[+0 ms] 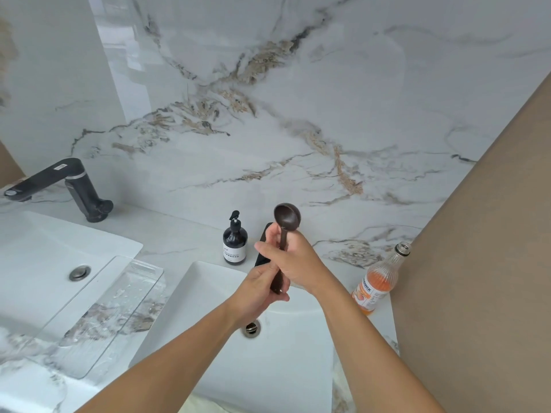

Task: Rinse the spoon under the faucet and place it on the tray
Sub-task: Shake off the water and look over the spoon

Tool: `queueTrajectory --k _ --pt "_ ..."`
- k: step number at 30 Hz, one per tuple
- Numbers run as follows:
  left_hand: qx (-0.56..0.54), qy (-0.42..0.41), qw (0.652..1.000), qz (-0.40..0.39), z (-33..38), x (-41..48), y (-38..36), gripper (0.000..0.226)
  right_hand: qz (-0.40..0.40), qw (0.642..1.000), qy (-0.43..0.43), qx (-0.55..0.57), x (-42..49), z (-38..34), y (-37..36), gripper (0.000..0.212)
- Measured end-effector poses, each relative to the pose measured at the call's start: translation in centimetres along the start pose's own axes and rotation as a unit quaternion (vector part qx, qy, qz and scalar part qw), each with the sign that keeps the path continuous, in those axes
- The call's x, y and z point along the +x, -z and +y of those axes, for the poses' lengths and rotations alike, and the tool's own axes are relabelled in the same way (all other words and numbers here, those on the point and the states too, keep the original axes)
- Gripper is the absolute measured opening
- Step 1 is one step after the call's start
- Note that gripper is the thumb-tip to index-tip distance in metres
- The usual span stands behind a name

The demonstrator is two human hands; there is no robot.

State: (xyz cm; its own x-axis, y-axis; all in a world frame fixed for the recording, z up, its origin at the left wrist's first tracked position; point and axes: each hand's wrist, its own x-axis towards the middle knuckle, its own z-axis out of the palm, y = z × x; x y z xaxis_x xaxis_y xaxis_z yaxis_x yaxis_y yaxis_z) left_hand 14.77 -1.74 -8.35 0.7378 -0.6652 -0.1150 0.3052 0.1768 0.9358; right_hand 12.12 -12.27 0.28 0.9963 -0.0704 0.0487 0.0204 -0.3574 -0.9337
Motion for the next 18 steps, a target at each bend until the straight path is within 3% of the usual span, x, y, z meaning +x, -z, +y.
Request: queueTrajectory --k 2,4,8,14,18 --pt "-0.06 -0.001 0.998 -0.01 0.5 0.1 0.3 0.031 -0.017 0.999 -0.015 -0.031 -0.2 0.2 0.8 0.003" --pt "-0.07 -0.005 0.997 -0.037 1.0 -0.1 0.8 0.025 0.024 0.999 -0.013 -0.018 -0.5 0.4 2.1 0.006" --pt "0.079 -0.008 0.996 -0.04 1.6 -0.4 1.4 0.022 0.146 0.977 -0.023 0.154 -0.7 0.6 4.6 0.01" --pt "0.132 0.013 0.99 -0.04 2.3 -0.4 0.7 0.021 0.094 0.99 -0.067 0.083 -2.1 1.9 3.3 0.01" --pt "0.149 0.02 0.988 -0.046 1.8 -0.9 1.1 0.021 0.141 0.953 -0.038 0.266 -1.9 1.5 4.2 0.013"
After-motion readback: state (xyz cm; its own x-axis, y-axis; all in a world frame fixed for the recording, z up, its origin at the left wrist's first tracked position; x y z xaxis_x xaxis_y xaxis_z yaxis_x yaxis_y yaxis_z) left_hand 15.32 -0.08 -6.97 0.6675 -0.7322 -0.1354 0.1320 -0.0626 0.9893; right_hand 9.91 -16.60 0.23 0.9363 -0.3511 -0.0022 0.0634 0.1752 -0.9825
